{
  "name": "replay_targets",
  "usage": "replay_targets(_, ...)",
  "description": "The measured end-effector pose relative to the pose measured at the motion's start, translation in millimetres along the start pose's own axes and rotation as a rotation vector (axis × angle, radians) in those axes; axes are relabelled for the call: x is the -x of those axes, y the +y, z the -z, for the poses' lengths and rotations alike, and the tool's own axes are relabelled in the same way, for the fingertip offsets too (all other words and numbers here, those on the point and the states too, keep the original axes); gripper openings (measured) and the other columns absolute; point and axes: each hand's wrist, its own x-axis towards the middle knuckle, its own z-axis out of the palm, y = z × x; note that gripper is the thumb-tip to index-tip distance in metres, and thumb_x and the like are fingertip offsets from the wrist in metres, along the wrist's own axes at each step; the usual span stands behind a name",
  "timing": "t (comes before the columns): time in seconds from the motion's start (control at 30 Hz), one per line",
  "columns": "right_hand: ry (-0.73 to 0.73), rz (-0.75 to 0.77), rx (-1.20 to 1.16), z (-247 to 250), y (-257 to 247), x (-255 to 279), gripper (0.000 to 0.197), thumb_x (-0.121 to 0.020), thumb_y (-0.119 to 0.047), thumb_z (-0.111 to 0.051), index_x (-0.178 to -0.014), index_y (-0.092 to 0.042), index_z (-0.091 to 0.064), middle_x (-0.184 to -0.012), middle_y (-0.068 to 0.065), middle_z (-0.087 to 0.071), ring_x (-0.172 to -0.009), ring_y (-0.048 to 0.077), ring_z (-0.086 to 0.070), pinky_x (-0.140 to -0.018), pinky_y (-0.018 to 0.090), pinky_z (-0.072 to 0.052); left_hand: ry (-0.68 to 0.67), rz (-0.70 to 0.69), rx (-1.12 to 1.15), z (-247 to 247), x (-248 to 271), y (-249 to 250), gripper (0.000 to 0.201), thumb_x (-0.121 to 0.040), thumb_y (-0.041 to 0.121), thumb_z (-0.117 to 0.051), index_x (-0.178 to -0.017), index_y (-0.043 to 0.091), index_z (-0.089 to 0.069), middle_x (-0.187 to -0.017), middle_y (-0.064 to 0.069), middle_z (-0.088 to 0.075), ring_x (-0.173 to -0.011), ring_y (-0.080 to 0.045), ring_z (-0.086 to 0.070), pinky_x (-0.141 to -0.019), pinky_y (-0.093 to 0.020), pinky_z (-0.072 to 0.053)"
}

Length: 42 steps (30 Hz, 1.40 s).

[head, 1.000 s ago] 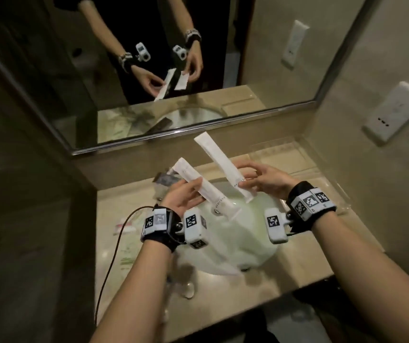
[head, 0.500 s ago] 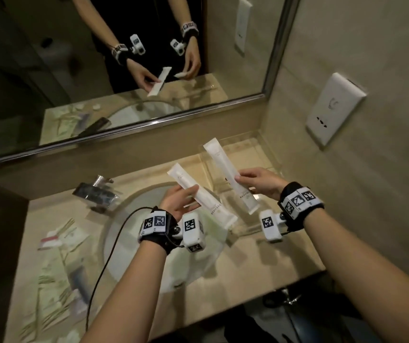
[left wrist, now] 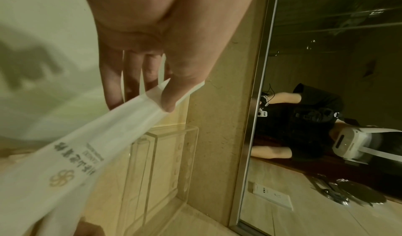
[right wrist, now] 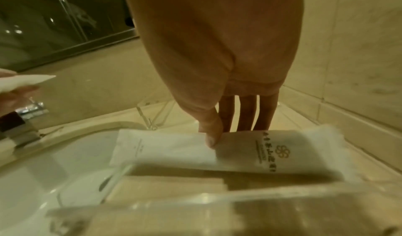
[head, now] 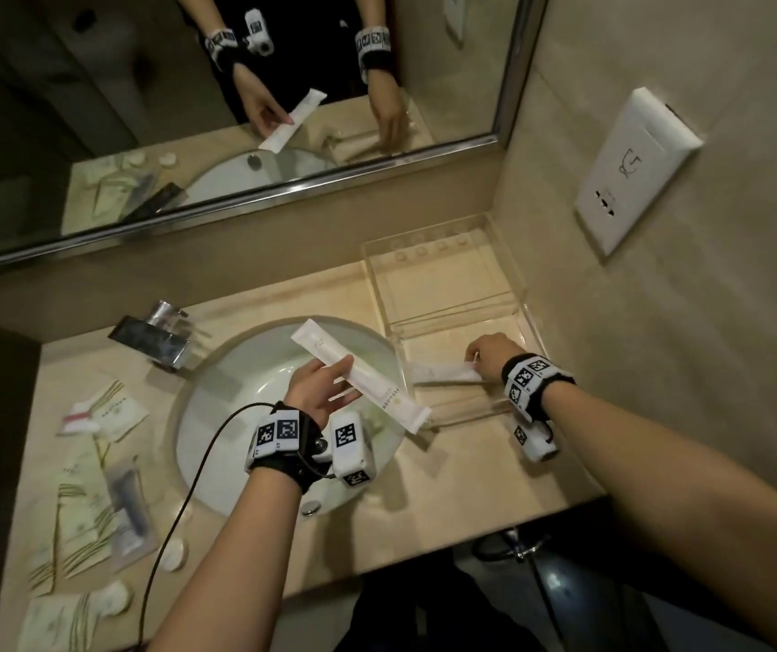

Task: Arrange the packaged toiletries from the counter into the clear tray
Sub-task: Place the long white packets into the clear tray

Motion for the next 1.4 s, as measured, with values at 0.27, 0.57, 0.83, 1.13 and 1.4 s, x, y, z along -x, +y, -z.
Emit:
replay_targets(0.27,0.045,0.086,0.093,-12.8,9.3,1.9,0.023,-0.085,-0.013,-0.061,-0.105,-0.023,-0.065,-0.111,0.004,-0.057,-0.103,0.024,-0.057,-0.089,0.035,-0.049,-0.008,0.032,0.035,-6.2,-8.1,-7.3,0.013,-0.087,0.009,-0.065,-0.100,0.005,-0.062,-0.109,-0.016,-0.067,-0.101,-0.030,-0.067,-0.077,-0.037,-0.058)
replay_targets(0.57,0.170,0.095,-0.163,-17.0,14.9,6.8,0.019,-0.087,-0.007,-0.059,-0.091,-0.020,-0.072,-0.095,-0.003,-0.068,-0.087,0.015,-0.065,-0.085,0.032,-0.054,-0.040,0.054,0.162,-23.5,-15.2,-16.6,0.012,-0.090,0.006,-0.060,-0.102,0.008,-0.058,-0.117,-0.020,-0.062,-0.111,-0.034,-0.062,-0.089,-0.044,-0.055)
replay_targets(0.83,-0.043,0.349,-0.510,29.0,-19.7,20.0,0.029,-0.083,-0.034,-0.074,-0.107,-0.018,-0.071,-0.099,-0.004,-0.075,-0.092,0.008,-0.067,-0.084,0.016,-0.048,-0.182,0.023,0.219,-63.4,-11.4,-21.4,0.035,-0.088,0.006,-0.064,-0.120,-0.004,-0.055,-0.119,-0.022,-0.066,-0.104,-0.028,-0.068,-0.079,-0.032,-0.060)
replay_targets(1.13,0.081,0.165,-0.195,24.1,12.0,12.8,0.028,-0.083,-0.023,-0.072,-0.110,-0.015,-0.070,-0.107,0.008,-0.070,-0.099,0.023,-0.063,-0.079,0.024,-0.041,0.089,0.014,-0.064,-59.8,-26.2,-36.0,0.052,-0.077,0.018,-0.078,-0.119,0.000,-0.054,-0.110,-0.016,-0.064,-0.093,-0.023,-0.064,-0.093,-0.035,-0.053)
replay_targets(1.4,-0.064,0.078,-0.079,-7.9,35.5,8.7,0.024,-0.085,-0.021,-0.069,-0.109,-0.020,-0.073,-0.110,0.003,-0.072,-0.102,0.020,-0.064,-0.094,0.031,-0.049,0.006,-0.289,-0.641,-63.7,-26.5,-45.2,0.023,-0.078,0.014,-0.074,-0.101,0.013,-0.068,-0.094,-0.004,-0.068,-0.085,-0.022,-0.062,-0.089,-0.037,-0.052)
